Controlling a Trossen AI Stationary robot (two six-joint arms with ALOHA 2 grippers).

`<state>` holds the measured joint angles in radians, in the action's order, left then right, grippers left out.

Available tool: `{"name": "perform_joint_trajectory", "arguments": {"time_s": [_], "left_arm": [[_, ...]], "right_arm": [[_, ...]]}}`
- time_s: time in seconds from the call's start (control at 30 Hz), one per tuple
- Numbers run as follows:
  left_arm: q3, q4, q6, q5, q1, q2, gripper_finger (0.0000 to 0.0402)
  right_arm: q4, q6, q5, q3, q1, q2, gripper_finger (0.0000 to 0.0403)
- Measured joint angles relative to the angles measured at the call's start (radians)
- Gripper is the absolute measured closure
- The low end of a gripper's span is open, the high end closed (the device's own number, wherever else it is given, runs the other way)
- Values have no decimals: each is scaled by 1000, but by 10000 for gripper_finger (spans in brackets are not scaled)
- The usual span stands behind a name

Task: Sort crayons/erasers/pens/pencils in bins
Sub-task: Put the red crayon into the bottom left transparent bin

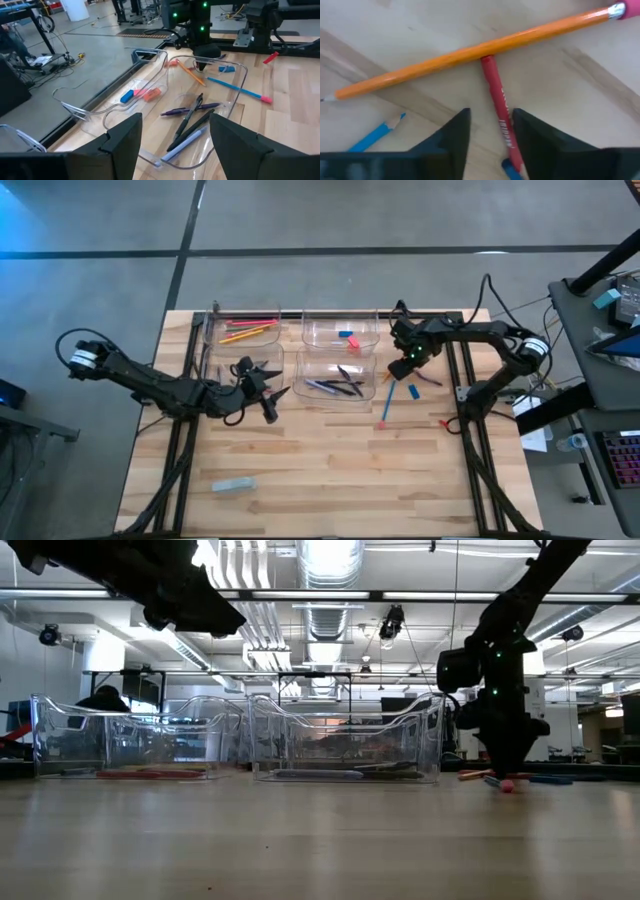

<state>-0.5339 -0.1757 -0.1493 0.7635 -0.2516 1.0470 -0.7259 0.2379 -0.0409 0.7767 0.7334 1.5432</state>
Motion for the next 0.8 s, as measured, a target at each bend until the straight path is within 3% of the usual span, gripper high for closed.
{"name": "perform_joint_trajectory", "arguments": {"time_s": [0.17, 0.3, 0.57, 0.8], "left_arm": [[0, 0, -2, 0, 0, 0, 185], [0, 0, -2, -1, -2, 0, 185], [0, 0, -2, -3, -6, 0, 185], [1, 0, -2, -4, -6, 0, 185]], "right_arm": [[5, 30, -22, -13, 0, 0, 331], [-2, 33, -27, -18, 0, -2, 367], [-55, 78, -32, -18, 0, -101, 381], [-175, 112, -38, -18, -2, -310, 382]]}}
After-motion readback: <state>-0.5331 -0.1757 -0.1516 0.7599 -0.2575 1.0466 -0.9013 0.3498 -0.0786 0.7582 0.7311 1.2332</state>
